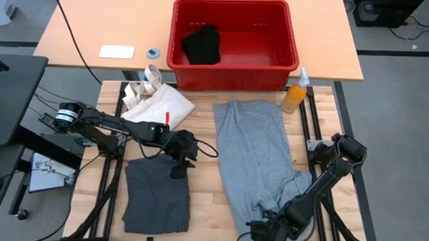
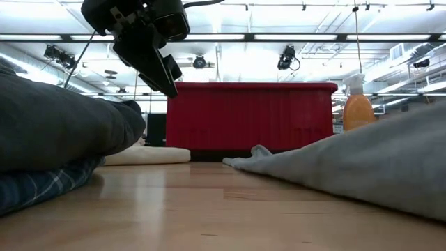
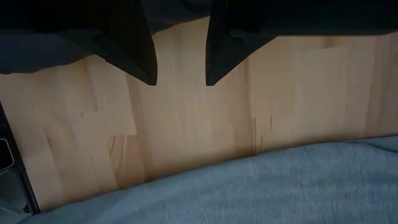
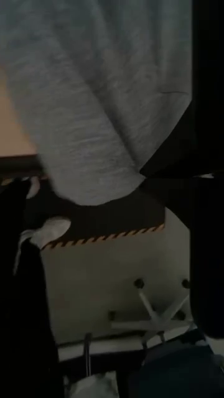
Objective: Fold Laundry from Bin
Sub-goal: Fold the light gray t-shirt
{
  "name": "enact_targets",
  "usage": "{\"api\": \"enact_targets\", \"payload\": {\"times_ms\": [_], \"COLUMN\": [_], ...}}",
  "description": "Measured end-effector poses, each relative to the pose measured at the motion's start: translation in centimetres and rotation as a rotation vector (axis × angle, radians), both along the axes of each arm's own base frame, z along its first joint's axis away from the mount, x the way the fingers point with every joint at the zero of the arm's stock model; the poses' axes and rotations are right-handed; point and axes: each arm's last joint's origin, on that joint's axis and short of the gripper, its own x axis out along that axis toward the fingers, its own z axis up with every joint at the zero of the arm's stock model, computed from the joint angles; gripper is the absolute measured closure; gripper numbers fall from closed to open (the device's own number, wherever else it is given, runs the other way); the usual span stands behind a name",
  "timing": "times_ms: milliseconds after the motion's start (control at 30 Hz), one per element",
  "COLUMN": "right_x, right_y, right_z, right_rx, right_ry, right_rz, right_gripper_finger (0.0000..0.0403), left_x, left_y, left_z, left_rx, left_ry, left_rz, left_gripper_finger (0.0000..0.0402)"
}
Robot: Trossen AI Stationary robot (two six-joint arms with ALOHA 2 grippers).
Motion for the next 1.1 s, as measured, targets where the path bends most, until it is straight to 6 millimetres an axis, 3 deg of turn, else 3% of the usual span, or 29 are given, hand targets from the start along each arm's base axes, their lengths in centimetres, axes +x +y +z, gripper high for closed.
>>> {"api": "enact_targets", "payload": {"times_ms": [467,900,1100], "right_x": [-0.4,-1.3,-1.7], "right_y": [1.1,1.1,0.7], "right_z": [0.0,-0.2,-0.5], "right_rx": [0.122,0.163,0.116], "right_ry": [0.041,0.260,0.342], "right_rz": [-0.006,-0.083,-0.161], "right_gripper_finger": [0.0391,0.0267,0.0254], "left_x": [0.0,-0.3,0.3], "left_y": [0.0,0.0,0.1], "left_z": [0.0,1.2,1.9], "left_rx": [-0.007,-0.004,-0.010], "left_ry": [0.002,-0.029,-0.100], "left_rz": [0.008,0.001,0.006], "left_gripper_finger": [0.0262,0.0262,0.0262]}}
